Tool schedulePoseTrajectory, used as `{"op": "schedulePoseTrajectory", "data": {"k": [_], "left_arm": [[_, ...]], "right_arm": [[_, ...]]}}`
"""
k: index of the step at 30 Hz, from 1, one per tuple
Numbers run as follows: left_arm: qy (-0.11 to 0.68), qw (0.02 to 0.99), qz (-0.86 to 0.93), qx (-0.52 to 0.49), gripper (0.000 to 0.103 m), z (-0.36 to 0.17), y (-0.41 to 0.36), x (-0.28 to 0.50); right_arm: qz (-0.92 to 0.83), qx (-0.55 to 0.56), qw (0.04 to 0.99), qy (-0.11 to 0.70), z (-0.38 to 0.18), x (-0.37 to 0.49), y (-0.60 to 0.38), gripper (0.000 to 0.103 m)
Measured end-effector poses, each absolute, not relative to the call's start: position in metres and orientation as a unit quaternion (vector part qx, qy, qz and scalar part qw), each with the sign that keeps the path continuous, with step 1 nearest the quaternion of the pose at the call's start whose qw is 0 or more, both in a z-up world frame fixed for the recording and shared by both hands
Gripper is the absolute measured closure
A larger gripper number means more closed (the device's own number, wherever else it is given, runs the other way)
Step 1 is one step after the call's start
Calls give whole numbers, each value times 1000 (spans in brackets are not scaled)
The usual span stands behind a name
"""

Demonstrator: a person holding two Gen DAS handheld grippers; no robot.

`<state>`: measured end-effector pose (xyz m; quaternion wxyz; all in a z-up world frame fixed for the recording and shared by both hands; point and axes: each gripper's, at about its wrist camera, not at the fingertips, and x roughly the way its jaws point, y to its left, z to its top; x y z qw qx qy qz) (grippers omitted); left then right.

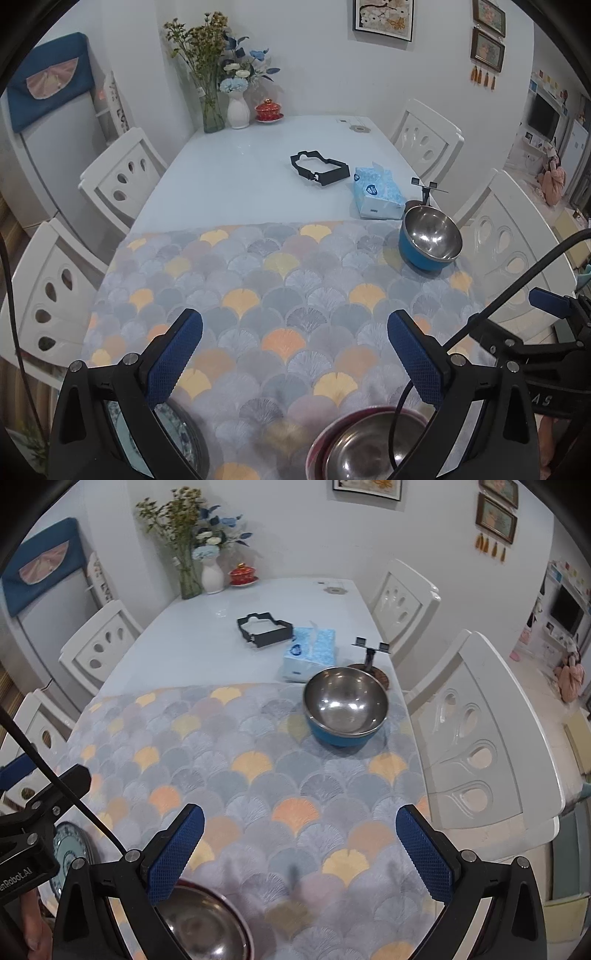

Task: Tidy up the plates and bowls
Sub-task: 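Move both tools toward the blue steel bowl beside the tissue box, then close both grippers on the rim of the blue steel bowl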

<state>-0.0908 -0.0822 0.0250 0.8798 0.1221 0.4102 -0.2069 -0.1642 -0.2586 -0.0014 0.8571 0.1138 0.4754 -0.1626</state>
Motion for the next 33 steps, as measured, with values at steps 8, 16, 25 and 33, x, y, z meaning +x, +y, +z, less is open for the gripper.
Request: {"op": "schedulePoseTrajectory", "data": {"k": [8, 16, 25, 33], "left_arm": [[410, 880, -205, 123, 2, 25, -71, -109], [412, 881, -199, 118, 2, 25, -64, -113], [413, 879, -204, 125, 2, 23, -71, -117], [413, 879, -203, 125, 2, 23, -79, -108]], "right_arm": [[-144, 108, 859, 479, -4, -174, -239, 0], [-141, 105, 860, 478, -3, -178, -234, 0], [-140, 114, 858, 481, -5, -179, -239, 0], [-139, 120, 859, 478, -3, -172, -249, 0]]}}
